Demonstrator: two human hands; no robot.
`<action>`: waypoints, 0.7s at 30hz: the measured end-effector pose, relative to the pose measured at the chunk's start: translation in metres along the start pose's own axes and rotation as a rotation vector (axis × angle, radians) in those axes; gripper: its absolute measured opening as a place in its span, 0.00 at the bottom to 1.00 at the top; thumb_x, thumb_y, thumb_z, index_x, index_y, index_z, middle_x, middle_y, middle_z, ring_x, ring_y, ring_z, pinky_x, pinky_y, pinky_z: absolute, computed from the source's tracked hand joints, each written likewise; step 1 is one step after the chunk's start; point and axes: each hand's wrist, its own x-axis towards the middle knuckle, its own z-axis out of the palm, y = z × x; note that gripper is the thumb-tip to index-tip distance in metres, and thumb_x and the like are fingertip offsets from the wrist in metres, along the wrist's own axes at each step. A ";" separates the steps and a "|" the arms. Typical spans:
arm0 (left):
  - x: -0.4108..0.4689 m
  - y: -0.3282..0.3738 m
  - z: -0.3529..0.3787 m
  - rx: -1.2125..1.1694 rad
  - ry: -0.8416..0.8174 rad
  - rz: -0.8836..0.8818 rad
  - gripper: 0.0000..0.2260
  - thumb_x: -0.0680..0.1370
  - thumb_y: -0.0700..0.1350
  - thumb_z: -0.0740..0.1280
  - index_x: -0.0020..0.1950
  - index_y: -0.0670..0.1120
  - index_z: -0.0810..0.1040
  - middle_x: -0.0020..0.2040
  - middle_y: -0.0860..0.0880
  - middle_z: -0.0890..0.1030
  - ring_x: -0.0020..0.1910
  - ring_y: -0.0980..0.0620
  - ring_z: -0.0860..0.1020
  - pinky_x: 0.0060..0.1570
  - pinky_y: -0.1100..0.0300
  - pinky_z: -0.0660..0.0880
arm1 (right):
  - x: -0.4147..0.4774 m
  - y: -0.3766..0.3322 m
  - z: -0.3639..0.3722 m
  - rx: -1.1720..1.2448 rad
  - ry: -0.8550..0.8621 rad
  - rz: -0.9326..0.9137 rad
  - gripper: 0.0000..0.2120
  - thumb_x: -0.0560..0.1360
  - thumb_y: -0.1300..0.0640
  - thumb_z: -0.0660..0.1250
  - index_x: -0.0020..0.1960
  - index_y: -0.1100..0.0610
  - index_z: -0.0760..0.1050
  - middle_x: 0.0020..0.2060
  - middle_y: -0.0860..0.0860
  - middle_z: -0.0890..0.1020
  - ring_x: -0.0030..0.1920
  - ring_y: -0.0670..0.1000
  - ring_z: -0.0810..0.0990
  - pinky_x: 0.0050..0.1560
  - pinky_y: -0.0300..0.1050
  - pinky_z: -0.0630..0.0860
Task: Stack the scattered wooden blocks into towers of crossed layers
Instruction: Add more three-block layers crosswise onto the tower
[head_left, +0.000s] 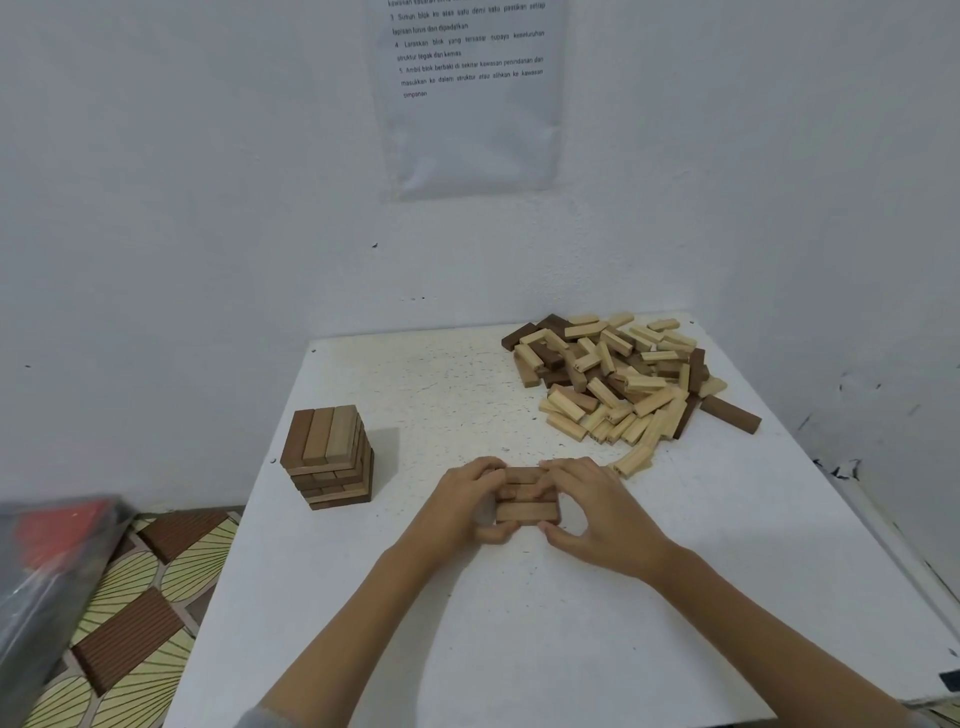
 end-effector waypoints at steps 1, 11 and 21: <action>0.000 -0.001 0.000 -0.023 -0.011 -0.015 0.17 0.69 0.52 0.72 0.52 0.44 0.76 0.53 0.50 0.78 0.47 0.54 0.76 0.48 0.62 0.74 | 0.000 0.000 0.000 0.024 0.005 0.013 0.21 0.71 0.40 0.63 0.60 0.48 0.73 0.64 0.42 0.74 0.64 0.42 0.68 0.65 0.47 0.66; -0.007 -0.003 -0.005 -0.346 -0.022 -0.193 0.27 0.68 0.48 0.78 0.61 0.51 0.68 0.58 0.57 0.76 0.59 0.56 0.74 0.58 0.62 0.71 | 0.003 0.000 -0.010 0.283 -0.002 0.161 0.31 0.65 0.48 0.77 0.64 0.38 0.68 0.58 0.31 0.72 0.61 0.38 0.68 0.63 0.44 0.65; 0.004 0.003 -0.009 -0.251 -0.034 -0.222 0.34 0.63 0.45 0.80 0.58 0.62 0.64 0.57 0.54 0.77 0.56 0.55 0.75 0.55 0.63 0.71 | 0.009 -0.007 -0.019 0.313 -0.044 0.202 0.32 0.59 0.43 0.76 0.59 0.36 0.67 0.57 0.38 0.74 0.57 0.40 0.71 0.62 0.54 0.70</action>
